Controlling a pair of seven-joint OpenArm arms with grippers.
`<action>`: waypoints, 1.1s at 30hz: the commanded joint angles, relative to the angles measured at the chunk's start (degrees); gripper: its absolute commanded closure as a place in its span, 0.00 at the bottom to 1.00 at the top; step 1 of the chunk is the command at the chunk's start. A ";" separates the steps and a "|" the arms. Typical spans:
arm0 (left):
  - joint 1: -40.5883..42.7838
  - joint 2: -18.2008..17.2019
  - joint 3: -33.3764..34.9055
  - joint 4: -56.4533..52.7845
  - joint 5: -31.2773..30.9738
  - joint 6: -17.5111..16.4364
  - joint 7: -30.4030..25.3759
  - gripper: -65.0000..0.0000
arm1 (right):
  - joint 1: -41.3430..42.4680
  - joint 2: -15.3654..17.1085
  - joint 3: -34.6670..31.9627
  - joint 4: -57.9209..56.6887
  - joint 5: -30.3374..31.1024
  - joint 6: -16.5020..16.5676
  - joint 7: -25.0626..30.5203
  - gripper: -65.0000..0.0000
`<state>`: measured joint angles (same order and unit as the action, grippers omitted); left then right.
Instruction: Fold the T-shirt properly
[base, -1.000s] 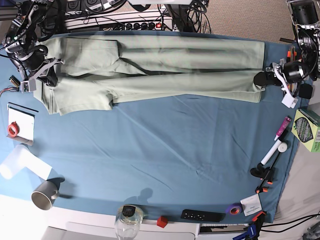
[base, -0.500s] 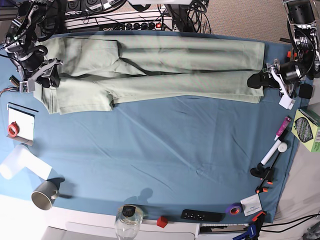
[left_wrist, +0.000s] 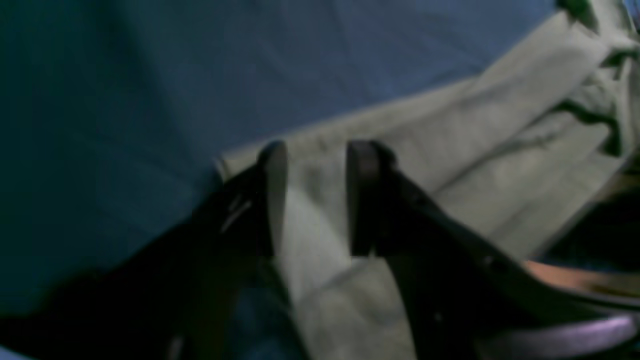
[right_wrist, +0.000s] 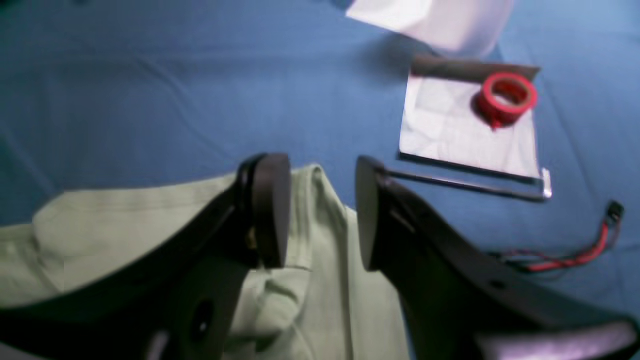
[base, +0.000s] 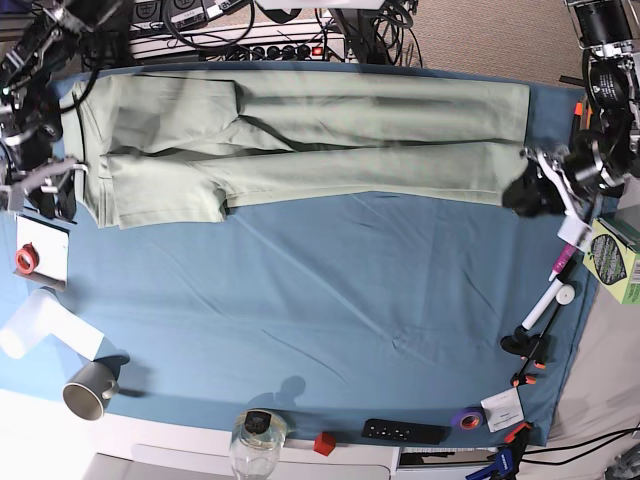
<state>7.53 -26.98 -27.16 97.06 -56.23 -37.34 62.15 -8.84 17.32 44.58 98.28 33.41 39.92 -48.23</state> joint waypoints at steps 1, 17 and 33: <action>-0.87 -1.07 -1.66 2.23 0.15 -0.13 -2.49 0.67 | 1.25 0.15 0.11 0.79 0.83 0.08 1.29 0.65; -0.52 -1.11 -11.39 5.64 4.17 1.57 -5.64 0.67 | 10.12 -5.60 0.00 -17.46 -0.24 -3.34 1.88 0.65; -0.52 -1.11 -11.39 5.64 4.17 1.57 -5.64 0.67 | 10.12 -5.11 -9.29 -17.51 -4.96 -3.39 2.08 0.65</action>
<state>7.62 -26.98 -38.17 101.82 -50.83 -35.64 57.78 0.32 11.11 35.03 79.85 27.83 36.18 -47.68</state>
